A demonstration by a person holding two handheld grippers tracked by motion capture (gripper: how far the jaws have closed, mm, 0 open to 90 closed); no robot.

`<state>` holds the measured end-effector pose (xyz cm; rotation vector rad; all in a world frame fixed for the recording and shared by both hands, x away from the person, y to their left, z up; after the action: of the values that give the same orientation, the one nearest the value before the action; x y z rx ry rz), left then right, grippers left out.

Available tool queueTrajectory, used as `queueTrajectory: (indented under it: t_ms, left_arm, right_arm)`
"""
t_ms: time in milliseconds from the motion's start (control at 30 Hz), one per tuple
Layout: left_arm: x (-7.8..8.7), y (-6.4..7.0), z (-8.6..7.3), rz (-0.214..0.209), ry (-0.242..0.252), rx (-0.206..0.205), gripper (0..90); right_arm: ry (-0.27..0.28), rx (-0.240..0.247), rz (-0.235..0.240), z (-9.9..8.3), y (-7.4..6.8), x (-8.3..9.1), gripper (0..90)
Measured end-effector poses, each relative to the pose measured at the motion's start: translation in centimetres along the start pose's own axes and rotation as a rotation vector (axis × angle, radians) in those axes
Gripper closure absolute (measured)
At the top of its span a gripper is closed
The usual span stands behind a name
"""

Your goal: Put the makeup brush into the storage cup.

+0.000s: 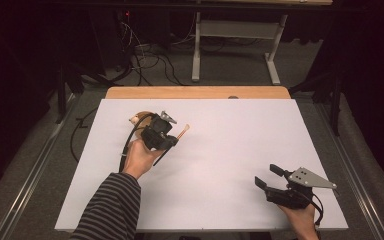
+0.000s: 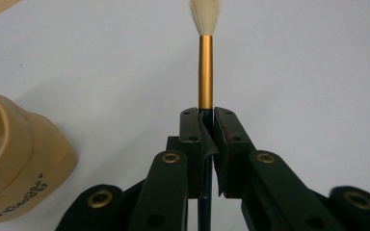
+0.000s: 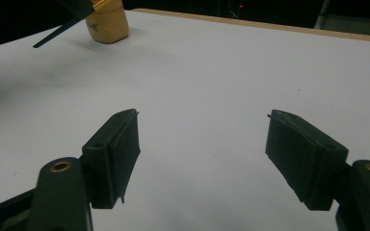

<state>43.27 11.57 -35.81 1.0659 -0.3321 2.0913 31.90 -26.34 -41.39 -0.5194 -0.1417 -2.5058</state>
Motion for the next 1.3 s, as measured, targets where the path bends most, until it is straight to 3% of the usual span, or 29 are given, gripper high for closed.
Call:
queueTrajectory:
  t_ms: [367,833,1300]
  left_arm:
    - [1.0,-1.4,0.5,0.011,0.063,0.046,83.5]
    - [1.7,-2.6,1.1,0.021,0.115,0.067,83.6]
    - [3.1,-4.9,2.0,0.080,0.225,0.124,83.6]
  right_arm:
    - [0.001,-0.003,0.000,0.0,0.1,0.0,29.6]
    - [-0.002,-0.006,0.002,0.0,0.0,0.0,29.6]
    - [0.002,-0.011,0.005,0.0,0.1,0.1,29.5]
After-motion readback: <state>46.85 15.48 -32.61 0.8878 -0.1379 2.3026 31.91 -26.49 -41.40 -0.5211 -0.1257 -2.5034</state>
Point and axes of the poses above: each handheld gripper's, and its own axes: x roughly backward along the jaws, z roughly out of its top, y roughly to its right, the point moved 2 cm from there along -x, roughly forward along the jaws, and after that the axes turned 6 degrees about -z, right-handed, at the moved point
